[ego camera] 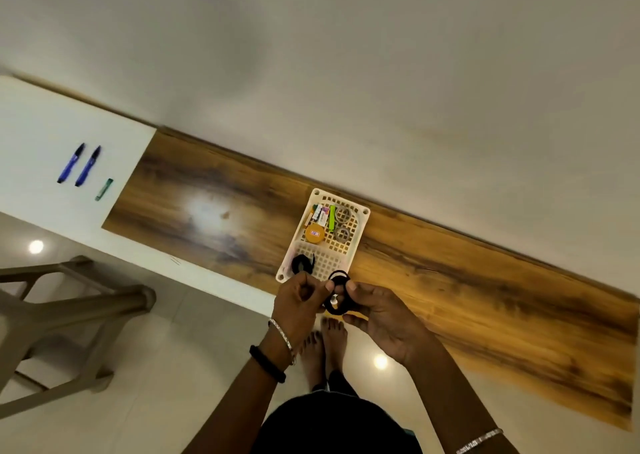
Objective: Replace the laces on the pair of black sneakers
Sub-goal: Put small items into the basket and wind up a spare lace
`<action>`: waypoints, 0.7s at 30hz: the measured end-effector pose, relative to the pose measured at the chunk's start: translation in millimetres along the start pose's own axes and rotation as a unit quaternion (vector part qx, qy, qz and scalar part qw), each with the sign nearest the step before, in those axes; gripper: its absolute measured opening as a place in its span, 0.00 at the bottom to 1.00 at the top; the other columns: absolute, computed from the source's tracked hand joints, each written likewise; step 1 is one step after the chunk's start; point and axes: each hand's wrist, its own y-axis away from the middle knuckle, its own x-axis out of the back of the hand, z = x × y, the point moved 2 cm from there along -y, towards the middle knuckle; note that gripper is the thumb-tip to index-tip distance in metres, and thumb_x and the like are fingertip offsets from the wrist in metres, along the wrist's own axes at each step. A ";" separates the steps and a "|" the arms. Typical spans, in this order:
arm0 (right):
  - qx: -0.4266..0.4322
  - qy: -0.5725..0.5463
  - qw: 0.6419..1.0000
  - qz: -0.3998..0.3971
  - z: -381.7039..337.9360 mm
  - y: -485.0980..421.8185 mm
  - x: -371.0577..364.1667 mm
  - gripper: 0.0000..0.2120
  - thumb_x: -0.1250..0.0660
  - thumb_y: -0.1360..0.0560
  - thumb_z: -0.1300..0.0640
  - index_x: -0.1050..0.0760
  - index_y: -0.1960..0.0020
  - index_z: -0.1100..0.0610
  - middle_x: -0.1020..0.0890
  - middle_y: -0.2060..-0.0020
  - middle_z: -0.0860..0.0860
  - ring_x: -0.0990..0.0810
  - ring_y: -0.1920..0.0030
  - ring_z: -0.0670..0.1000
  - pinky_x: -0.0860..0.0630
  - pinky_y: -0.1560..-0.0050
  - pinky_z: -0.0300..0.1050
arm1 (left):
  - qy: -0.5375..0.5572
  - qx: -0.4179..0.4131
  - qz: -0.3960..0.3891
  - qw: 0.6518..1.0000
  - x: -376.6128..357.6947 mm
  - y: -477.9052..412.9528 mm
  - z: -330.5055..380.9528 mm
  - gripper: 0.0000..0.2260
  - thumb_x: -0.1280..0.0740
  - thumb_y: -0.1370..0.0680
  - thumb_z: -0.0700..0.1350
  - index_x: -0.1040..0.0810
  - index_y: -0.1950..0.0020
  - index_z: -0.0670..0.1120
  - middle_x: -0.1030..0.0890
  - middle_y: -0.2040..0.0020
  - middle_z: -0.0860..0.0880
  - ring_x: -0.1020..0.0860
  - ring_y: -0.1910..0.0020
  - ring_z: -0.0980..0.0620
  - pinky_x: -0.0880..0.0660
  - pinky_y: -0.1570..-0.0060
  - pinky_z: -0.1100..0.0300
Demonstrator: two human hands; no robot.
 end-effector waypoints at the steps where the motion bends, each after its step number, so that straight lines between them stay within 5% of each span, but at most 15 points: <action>1: 0.004 0.020 1.000 0.015 2.6 -11.9 1.9 0.10 0.31 0.22 0.53 0.16 0.48 0.59 0.14 0.53 0.54 0.16 0.51 0.50 0.26 0.46 0.48 | -0.012 0.005 0.005 1.000 -1.0 -12.2 -6.8 0.11 0.28 0.23 0.43 0.24 0.61 0.40 0.18 0.62 0.34 0.19 0.62 0.41 0.20 0.58 0.41; 6: 0.039 0.079 0.988 0.123 22.1 -81.6 15.8 0.13 0.25 0.25 0.56 0.20 0.42 0.57 0.13 0.53 0.55 0.13 0.51 0.54 0.18 0.49 0.49 | -0.044 0.035 0.035 0.998 -15.3 -67.1 -42.6 0.12 0.27 0.24 0.41 0.25 0.60 0.35 0.20 0.67 0.36 0.21 0.66 0.44 0.20 0.67 0.55; 11: 0.068 0.148 0.963 0.216 42.9 -151.5 28.2 0.10 0.20 0.31 0.64 0.18 0.53 0.56 0.13 0.58 0.58 0.13 0.61 0.57 0.17 0.60 0.50 | -0.058 0.077 0.074 0.993 -23.4 -118.3 -82.1 0.12 0.23 0.29 0.49 0.23 0.63 0.43 0.17 0.62 0.40 0.17 0.60 0.38 0.18 0.56 0.42; 15: 0.046 0.152 0.954 0.255 59.7 -197.8 35.7 0.10 0.20 0.33 0.66 0.16 0.54 0.61 0.14 0.58 0.61 0.14 0.60 0.60 0.15 0.54 0.56 | -0.038 0.106 0.086 0.990 -28.9 -149.3 -103.1 0.10 0.24 0.28 0.37 0.25 0.59 0.43 0.17 0.58 0.39 0.17 0.55 0.37 0.19 0.54 0.41; 18: 0.056 0.220 0.927 0.297 61.3 -210.1 32.7 0.13 0.19 0.33 0.62 0.20 0.53 0.61 0.15 0.60 0.57 0.17 0.63 0.53 0.19 0.62 0.39 | -0.055 0.106 0.080 0.990 -28.1 -169.6 -130.4 0.10 0.24 0.30 0.44 0.24 0.60 0.47 0.16 0.58 0.40 0.17 0.56 0.37 0.19 0.54 0.39; 21: 0.089 0.281 0.899 0.325 64.0 -214.1 24.3 0.15 0.19 0.32 0.58 0.23 0.53 0.60 0.15 0.60 0.58 0.16 0.57 0.58 0.18 0.56 0.51 | -0.085 0.099 0.086 0.988 -26.8 -182.9 -149.5 0.08 0.25 0.32 0.50 0.23 0.62 0.50 0.15 0.61 0.47 0.16 0.58 0.43 0.19 0.55 0.42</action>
